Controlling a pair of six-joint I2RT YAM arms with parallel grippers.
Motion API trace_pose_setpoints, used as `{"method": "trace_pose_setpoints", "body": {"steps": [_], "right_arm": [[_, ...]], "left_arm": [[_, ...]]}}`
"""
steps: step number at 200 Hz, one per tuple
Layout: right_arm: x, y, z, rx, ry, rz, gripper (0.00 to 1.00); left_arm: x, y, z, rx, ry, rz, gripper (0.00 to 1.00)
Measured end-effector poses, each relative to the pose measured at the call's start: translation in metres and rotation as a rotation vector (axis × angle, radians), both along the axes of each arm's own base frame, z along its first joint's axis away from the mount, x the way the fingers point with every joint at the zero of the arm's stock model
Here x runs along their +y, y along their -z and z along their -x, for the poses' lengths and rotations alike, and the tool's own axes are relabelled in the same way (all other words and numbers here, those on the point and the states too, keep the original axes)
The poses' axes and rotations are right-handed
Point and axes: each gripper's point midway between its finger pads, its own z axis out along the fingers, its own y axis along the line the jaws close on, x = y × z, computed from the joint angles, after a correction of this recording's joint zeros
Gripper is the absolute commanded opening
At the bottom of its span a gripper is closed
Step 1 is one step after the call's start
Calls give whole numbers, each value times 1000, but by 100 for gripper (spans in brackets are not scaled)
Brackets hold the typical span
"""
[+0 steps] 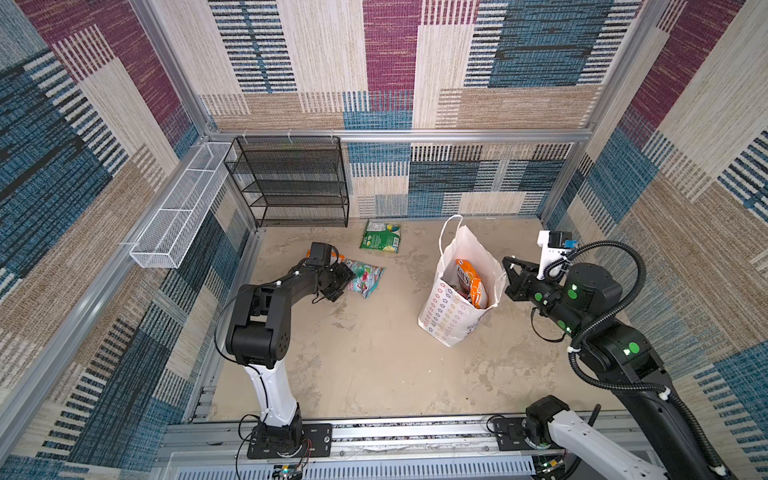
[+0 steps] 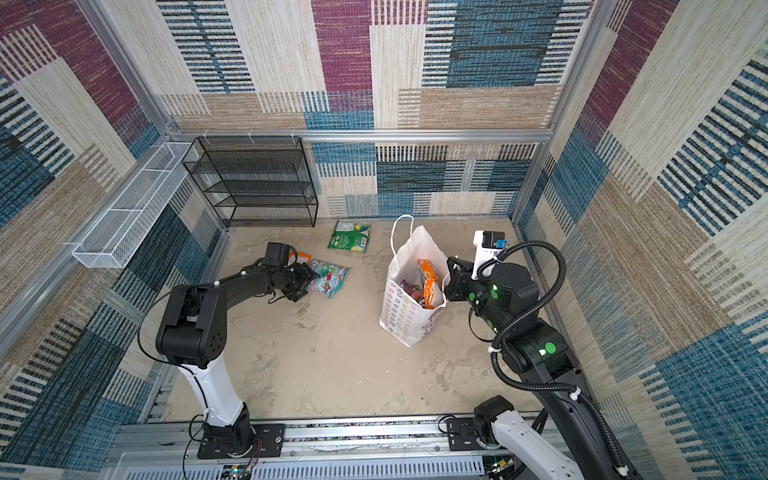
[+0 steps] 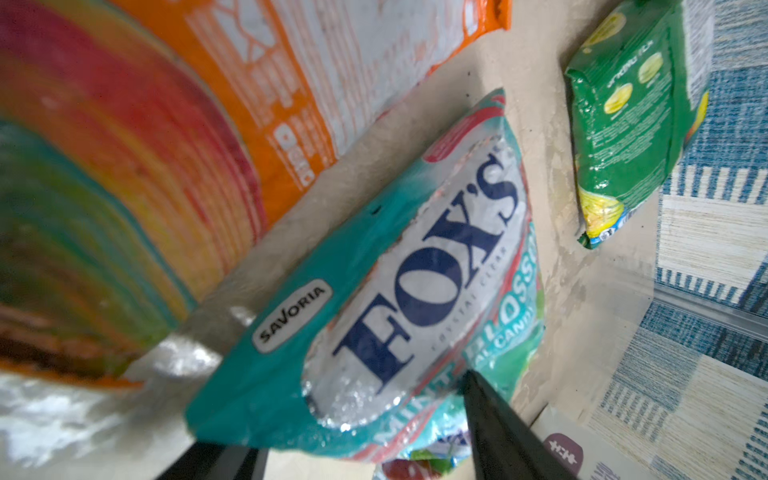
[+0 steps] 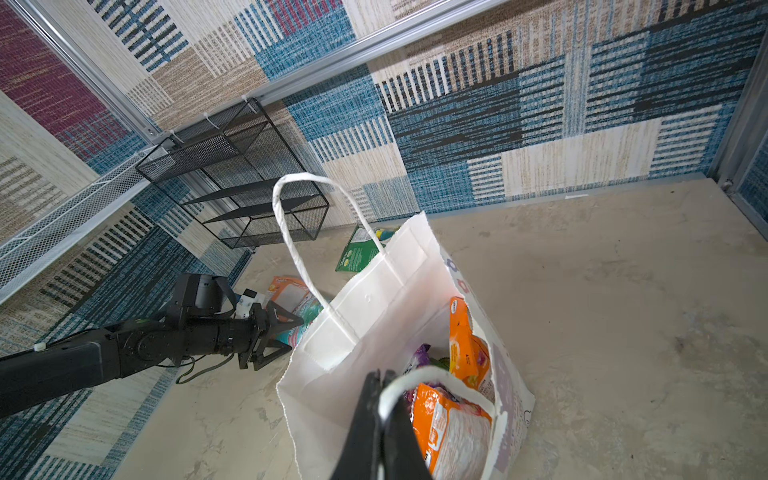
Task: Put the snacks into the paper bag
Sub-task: 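Close the left gripper on the edge of the teal packet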
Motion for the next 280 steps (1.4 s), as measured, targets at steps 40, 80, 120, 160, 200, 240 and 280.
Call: {"method": "trace_pose_setpoints", "body": {"steps": [40, 80, 120, 160, 200, 240, 280], "right_arm": [[0, -1, 1, -3, 0, -1, 0], [-1, -2, 1, -4, 0, -2, 0], [-1, -5, 2, -6, 0, -3, 0], [-2, -5, 5, 2, 0, 1, 0], [-3, -7, 6, 4, 0, -2, 0], [-2, -7, 5, 5, 0, -1, 0], [0, -6, 5, 14, -9, -9, 0]], "left_arm": [[-1, 5, -4, 0, 11, -3, 53], [-2, 7, -6, -3, 14, -4, 34], [-3, 2, -7, -21, 19, 8, 13], [-9, -17, -2, -50, 42, 48, 4], [-11, -59, 13, -107, 58, 75, 0], [-6, -103, 43, -176, 63, 78, 0], [-1, -135, 84, -229, 96, 63, 0]]}}
